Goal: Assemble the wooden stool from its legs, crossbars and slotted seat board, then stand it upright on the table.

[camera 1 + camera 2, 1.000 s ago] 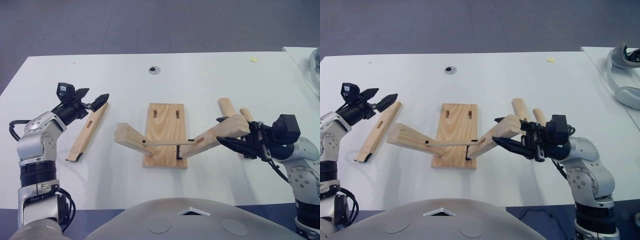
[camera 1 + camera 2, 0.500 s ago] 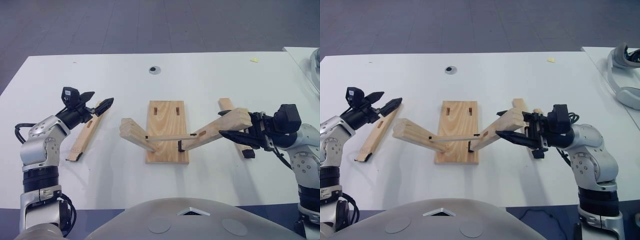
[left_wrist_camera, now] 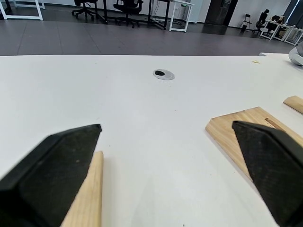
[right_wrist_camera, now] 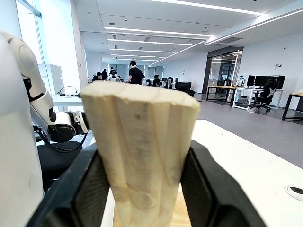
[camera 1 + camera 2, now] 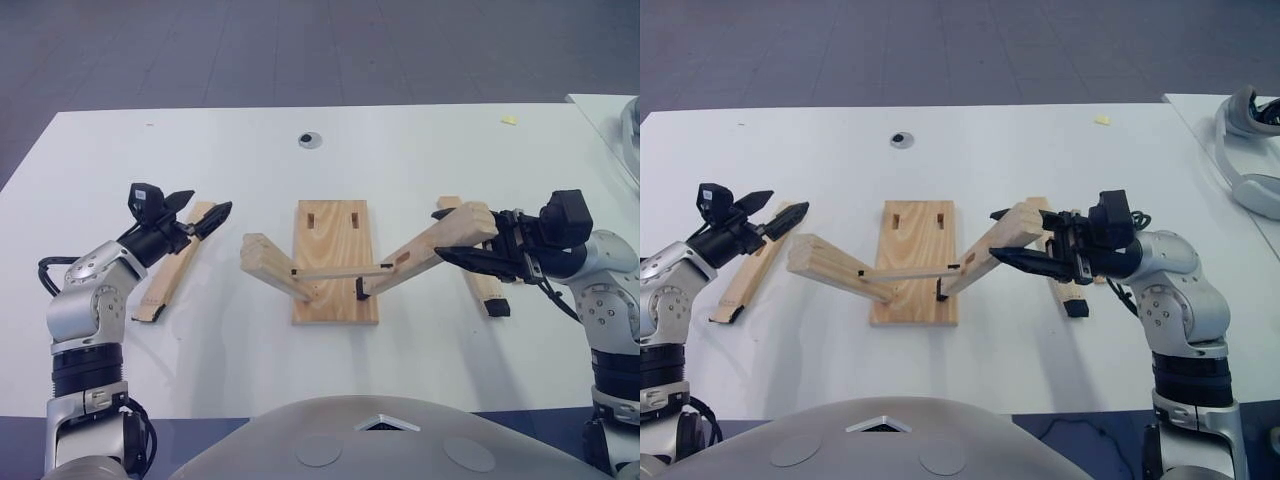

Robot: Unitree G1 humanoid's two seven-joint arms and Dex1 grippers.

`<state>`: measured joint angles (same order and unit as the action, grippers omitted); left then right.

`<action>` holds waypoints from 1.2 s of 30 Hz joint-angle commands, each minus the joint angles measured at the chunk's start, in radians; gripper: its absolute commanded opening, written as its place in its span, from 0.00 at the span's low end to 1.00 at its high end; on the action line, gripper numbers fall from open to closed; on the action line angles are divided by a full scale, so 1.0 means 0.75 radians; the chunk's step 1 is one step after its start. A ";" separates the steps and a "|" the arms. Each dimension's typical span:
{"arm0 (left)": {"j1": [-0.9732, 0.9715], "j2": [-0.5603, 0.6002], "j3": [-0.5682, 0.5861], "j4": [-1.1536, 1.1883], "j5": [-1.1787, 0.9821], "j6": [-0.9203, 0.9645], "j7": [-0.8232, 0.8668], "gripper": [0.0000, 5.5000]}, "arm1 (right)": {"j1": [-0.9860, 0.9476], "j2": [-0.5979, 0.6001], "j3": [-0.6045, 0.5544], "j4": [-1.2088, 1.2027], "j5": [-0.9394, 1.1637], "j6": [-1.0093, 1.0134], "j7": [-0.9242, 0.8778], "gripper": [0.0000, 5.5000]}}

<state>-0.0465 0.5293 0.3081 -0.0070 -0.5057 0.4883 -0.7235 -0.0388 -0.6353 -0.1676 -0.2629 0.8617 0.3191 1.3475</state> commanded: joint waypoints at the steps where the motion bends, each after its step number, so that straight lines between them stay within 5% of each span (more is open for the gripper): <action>1: 0.011 -0.004 -0.002 -0.016 -0.004 -0.001 0.015 0.93 | -0.009 -0.012 -0.008 -0.014 -0.008 0.008 -0.005 0.38; 24: 0.106 -0.080 0.004 -0.090 -0.029 -0.001 0.061 0.93 | -0.197 -0.059 0.071 0.129 -0.101 -0.030 0.162 0.38; 36: 0.067 -0.088 -0.019 -0.049 -0.019 -0.008 0.046 0.93 | -0.042 -0.019 0.103 0.057 -0.141 -0.051 0.125 0.38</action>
<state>0.0231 0.4573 0.2995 -0.0503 -0.5185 0.4880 -0.6904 -0.0862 -0.6527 -0.1133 -0.2169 0.7853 0.2701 1.4511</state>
